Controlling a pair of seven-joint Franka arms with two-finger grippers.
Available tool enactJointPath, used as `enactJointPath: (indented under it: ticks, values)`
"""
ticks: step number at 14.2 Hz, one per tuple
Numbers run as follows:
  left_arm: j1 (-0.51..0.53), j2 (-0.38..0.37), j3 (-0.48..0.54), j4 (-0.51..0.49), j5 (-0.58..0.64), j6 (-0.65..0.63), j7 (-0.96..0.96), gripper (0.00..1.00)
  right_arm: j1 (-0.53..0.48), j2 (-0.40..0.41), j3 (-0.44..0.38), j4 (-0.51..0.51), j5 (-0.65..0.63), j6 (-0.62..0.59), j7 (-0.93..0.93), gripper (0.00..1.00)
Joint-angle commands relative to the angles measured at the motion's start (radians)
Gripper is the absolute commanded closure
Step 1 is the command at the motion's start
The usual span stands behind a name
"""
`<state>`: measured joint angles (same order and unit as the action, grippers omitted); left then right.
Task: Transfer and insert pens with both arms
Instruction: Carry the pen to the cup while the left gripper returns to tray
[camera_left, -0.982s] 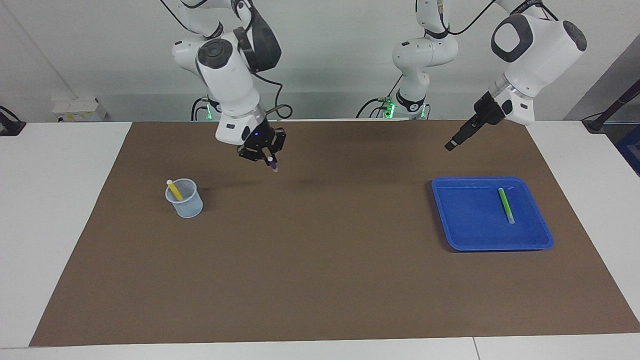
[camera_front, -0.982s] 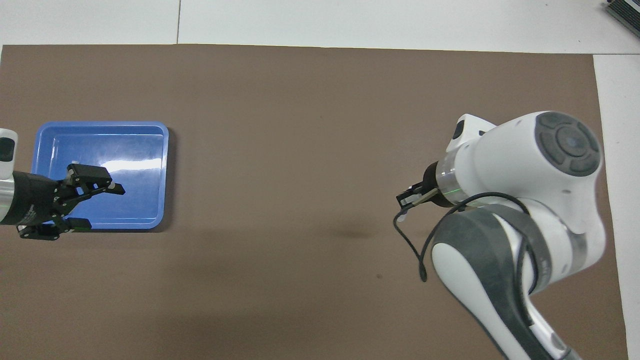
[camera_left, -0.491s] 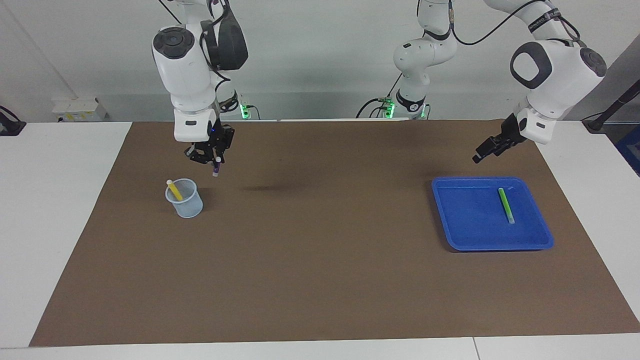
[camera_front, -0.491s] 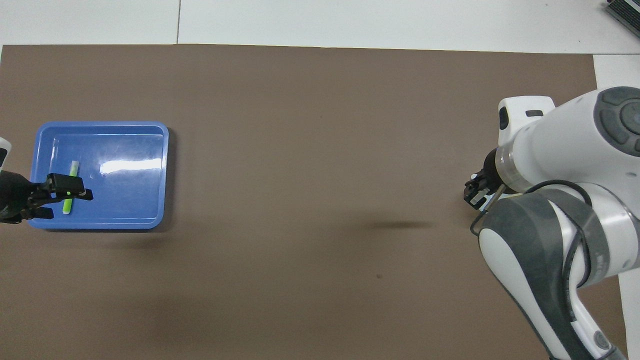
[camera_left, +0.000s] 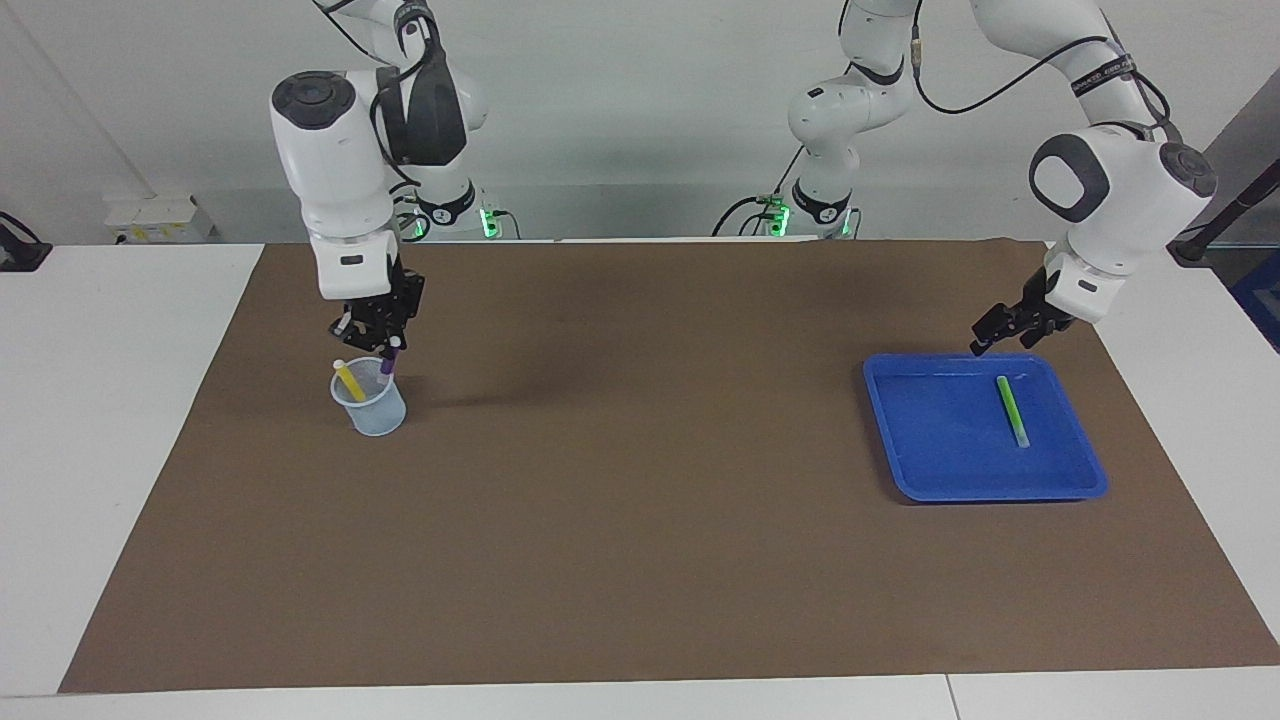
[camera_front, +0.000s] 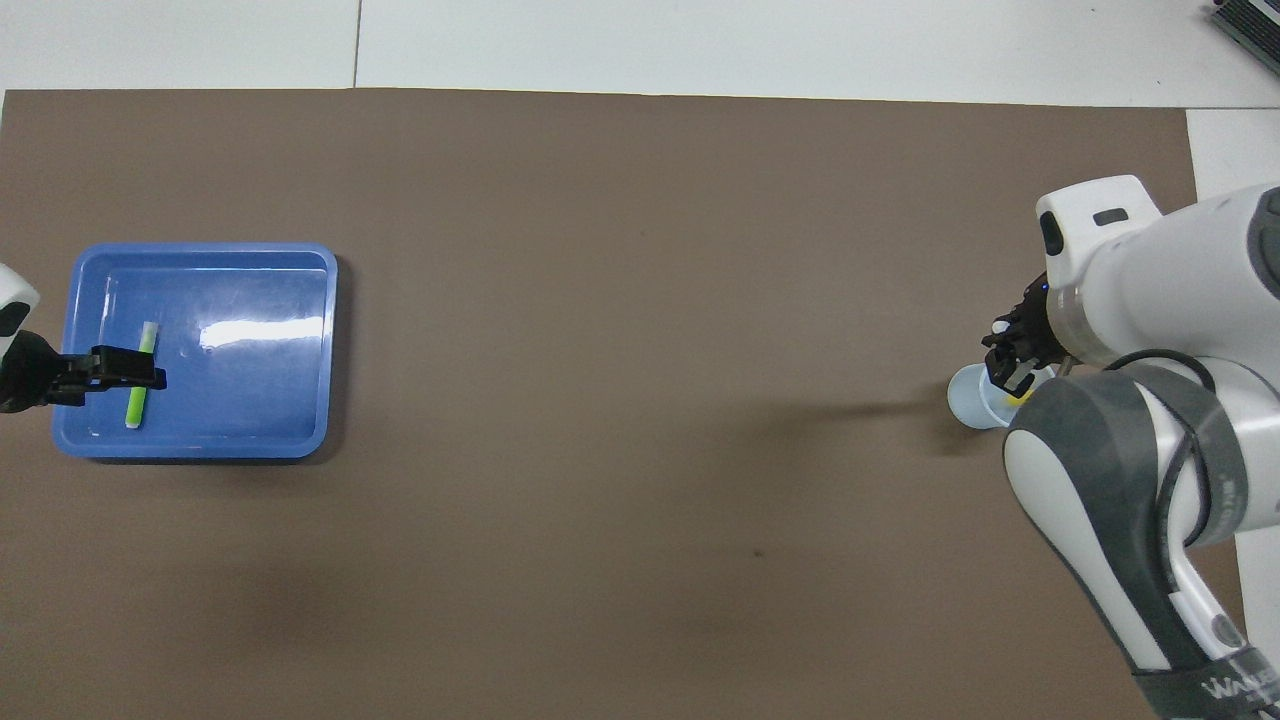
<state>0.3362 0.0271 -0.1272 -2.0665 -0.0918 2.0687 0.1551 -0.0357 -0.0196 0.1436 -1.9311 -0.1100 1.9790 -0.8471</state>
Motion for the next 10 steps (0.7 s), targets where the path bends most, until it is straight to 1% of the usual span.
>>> enactJointPath:
  ticks: [1, 3, 5, 6, 8, 10]
  values:
    - [0.027, 0.069, -0.008, 0.023, 0.047, 0.069, 0.055, 0.03, -0.033, -0.055, 0.011, -0.101, 0.001, 0.067, -0.026, 1.00]
    - [0.030, 0.112, -0.008, 0.045, 0.055, 0.103, 0.084, 0.03, -0.033, -0.069, 0.011, -0.149, 0.003, 0.087, -0.012, 1.00]
    - [0.037, 0.158, -0.008, 0.077, 0.061, 0.120, 0.118, 0.03, -0.035, -0.086, 0.010, -0.204, 0.010, 0.145, -0.003, 1.00]
    - [0.044, 0.177, -0.008, 0.088, 0.082, 0.132, 0.124, 0.03, -0.036, -0.097, 0.008, -0.227, 0.015, 0.164, -0.006, 1.00]
    - [0.043, 0.221, -0.008, 0.112, 0.124, 0.155, 0.127, 0.03, -0.045, -0.115, 0.004, -0.261, 0.016, 0.167, -0.012, 1.00]
    - [0.043, 0.264, -0.008, 0.138, 0.126, 0.177, 0.144, 0.05, -0.059, -0.120, 0.002, -0.269, 0.016, 0.166, -0.020, 1.00]
